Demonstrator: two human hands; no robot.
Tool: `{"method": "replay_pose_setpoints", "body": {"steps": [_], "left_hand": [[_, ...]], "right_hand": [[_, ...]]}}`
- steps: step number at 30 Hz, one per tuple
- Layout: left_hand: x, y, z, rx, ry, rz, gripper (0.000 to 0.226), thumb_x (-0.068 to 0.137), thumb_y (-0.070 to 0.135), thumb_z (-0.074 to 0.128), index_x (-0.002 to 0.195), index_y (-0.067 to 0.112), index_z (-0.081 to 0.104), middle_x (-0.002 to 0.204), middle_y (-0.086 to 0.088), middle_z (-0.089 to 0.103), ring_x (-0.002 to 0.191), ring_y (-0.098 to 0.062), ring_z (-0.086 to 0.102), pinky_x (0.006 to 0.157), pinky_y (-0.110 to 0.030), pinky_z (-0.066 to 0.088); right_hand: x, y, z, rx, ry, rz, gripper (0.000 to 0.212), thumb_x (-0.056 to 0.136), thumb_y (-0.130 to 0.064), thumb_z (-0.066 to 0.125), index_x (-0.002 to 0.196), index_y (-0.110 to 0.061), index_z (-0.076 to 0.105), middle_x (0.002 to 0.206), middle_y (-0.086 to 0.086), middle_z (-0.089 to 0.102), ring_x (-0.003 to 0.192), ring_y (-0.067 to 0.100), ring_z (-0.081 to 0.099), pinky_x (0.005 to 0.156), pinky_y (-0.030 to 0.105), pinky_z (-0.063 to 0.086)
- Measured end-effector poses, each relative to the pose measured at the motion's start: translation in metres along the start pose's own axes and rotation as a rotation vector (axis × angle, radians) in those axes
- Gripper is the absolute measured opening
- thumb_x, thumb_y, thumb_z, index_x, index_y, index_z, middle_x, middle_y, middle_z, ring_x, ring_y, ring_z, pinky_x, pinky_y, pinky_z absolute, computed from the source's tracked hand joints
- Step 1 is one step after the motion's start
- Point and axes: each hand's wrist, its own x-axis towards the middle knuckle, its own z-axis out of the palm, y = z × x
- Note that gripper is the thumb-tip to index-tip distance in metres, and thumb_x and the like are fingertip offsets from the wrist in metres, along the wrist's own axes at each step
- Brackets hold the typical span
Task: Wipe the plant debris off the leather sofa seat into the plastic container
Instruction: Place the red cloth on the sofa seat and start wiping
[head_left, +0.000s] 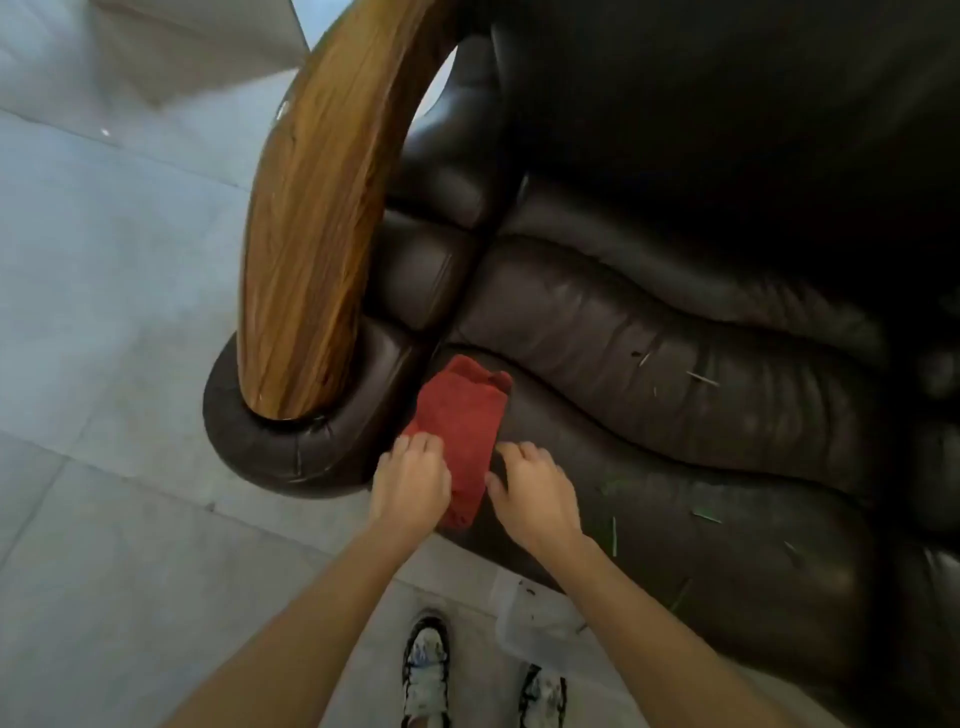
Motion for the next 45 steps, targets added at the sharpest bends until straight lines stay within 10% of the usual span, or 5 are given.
{"method": "replay_pose_setpoints", "body": {"steps": [9,45], "left_hand": [[0.043,-0.013,0.07,-0.14,0.186,0.009,0.064,0.094,0.033,0.041,0.147,0.012,0.012,0.157,-0.009,0.019,0.145,-0.022,0.012,0.117,-0.043,0.013],[-0.033,0.177,0.163,0.117,-0.051,0.494,0.106,0.076,0.066,0.047,0.141,0.013,-0.017,0.154,-0.011,-0.017,0.143,-0.029,-0.016,0.116,-0.045,-0.009]], "right_hand": [[0.097,-0.003,0.041,-0.083,0.17,-0.251,0.05,0.093,-0.029,0.044,0.141,-0.024,0.031,0.157,0.008,0.019,0.144,0.034,0.007,0.115,0.056,0.014],[-0.052,0.218,0.056,-0.015,0.262,0.117,0.052,0.096,-0.037,0.032,0.146,-0.024,0.022,0.156,0.01,0.024,0.144,0.032,0.014,0.117,0.052,0.011]]}}
